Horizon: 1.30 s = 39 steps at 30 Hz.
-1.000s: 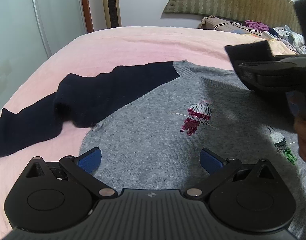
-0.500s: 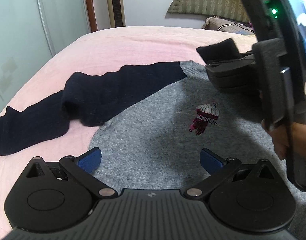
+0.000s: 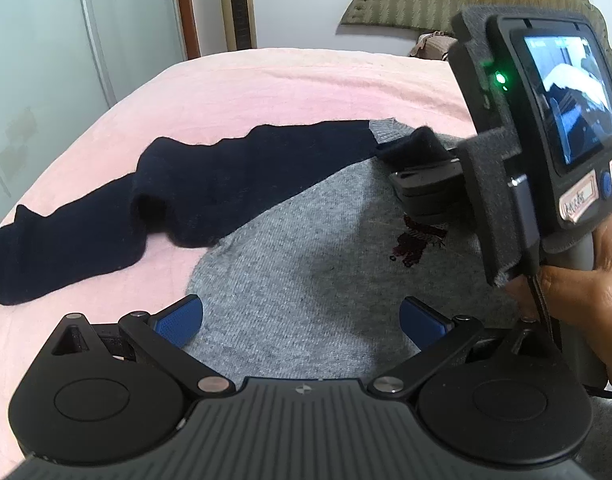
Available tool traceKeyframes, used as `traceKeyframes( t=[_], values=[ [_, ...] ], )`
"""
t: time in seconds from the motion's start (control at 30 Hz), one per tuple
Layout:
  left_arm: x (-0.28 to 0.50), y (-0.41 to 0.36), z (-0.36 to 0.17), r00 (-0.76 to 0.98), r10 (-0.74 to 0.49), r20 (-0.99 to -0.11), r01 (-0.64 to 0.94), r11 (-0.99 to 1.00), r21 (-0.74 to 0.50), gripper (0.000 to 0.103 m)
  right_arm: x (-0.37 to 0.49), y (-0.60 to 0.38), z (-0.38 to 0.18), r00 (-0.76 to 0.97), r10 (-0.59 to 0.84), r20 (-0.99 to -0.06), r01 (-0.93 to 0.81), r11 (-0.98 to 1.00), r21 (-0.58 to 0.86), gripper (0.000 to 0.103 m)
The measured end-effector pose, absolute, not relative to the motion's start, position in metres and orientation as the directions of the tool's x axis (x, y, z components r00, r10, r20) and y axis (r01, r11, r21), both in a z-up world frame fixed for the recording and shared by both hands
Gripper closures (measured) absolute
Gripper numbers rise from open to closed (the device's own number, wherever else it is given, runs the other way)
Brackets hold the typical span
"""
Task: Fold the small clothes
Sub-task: 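Lift the navy sleeve with the right gripper and carry it across the sweater body, then lay the sleeve flat over the sweater body and open the right gripper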
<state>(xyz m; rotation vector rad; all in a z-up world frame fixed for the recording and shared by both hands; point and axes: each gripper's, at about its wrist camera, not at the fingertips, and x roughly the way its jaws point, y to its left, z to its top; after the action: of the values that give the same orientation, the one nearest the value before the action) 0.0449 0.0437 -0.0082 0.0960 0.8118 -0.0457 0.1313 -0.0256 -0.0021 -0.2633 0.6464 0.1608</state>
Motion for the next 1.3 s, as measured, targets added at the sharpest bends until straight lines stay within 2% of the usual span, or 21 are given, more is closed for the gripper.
traceKeyframes(
  t=[0.1,0.17,0.23,0.27,0.43,0.6,0.67,0.73,0.9,1.07,1.3],
  values=[
    [0.044,0.045,-0.008,0.69,0.006,-0.724,0.071,0.995,0.076,0.0,0.127,-0.032,0.004,0.781,0.094,-0.617,-0.241,0.957,-0.159,0.081],
    [0.044,0.048,-0.008,0.689,0.008,-0.725,0.066,0.995,0.074,0.0,0.123,-0.044,0.014,0.774,0.164,-0.612,-0.252,0.966,-0.059,0.059],
    [0.044,0.05,-0.009,0.686,0.013,-0.727,0.057,0.996,0.071,0.0,0.122,-0.058,0.019,0.75,0.255,-0.61,-0.274,0.96,0.064,0.043],
    [0.045,0.051,-0.009,0.684,0.014,-0.729,0.054,0.996,0.07,0.0,0.122,-0.063,0.02,0.727,0.3,-0.617,-0.289,0.95,0.12,0.041],
    [0.045,0.056,-0.01,0.685,0.02,-0.729,0.044,0.997,0.069,0.0,0.117,-0.072,0.019,0.7,0.369,-0.611,-0.285,0.929,0.235,0.041],
    [0.047,0.061,-0.011,0.68,0.031,-0.732,0.028,0.997,0.068,0.0,0.12,-0.086,0.018,0.634,0.491,-0.598,-0.278,0.866,0.417,0.041],
    [0.047,0.062,-0.011,0.677,0.031,-0.735,0.023,0.998,0.063,0.0,0.122,-0.081,0.014,0.593,0.484,-0.644,-0.285,0.874,0.394,0.042],
    [0.047,0.062,-0.011,0.677,0.028,-0.735,0.022,0.998,0.058,0.0,0.118,-0.077,0.015,0.606,0.464,-0.645,-0.299,0.885,0.356,0.041],
    [0.047,0.062,-0.011,0.679,0.03,-0.733,0.025,0.998,0.064,0.0,0.107,-0.082,0.024,0.638,0.455,-0.621,-0.277,0.889,0.365,0.041],
    [0.048,0.063,-0.01,0.676,0.033,-0.736,0.016,0.998,0.059,0.0,0.104,-0.082,0.021,0.629,0.379,-0.679,-0.249,0.925,0.286,0.041],
    [0.049,0.067,-0.008,0.676,0.036,-0.736,0.003,0.999,0.051,0.0,0.077,-0.089,0.038,0.699,0.344,-0.627,-0.249,0.939,0.238,0.041]
  ],
)
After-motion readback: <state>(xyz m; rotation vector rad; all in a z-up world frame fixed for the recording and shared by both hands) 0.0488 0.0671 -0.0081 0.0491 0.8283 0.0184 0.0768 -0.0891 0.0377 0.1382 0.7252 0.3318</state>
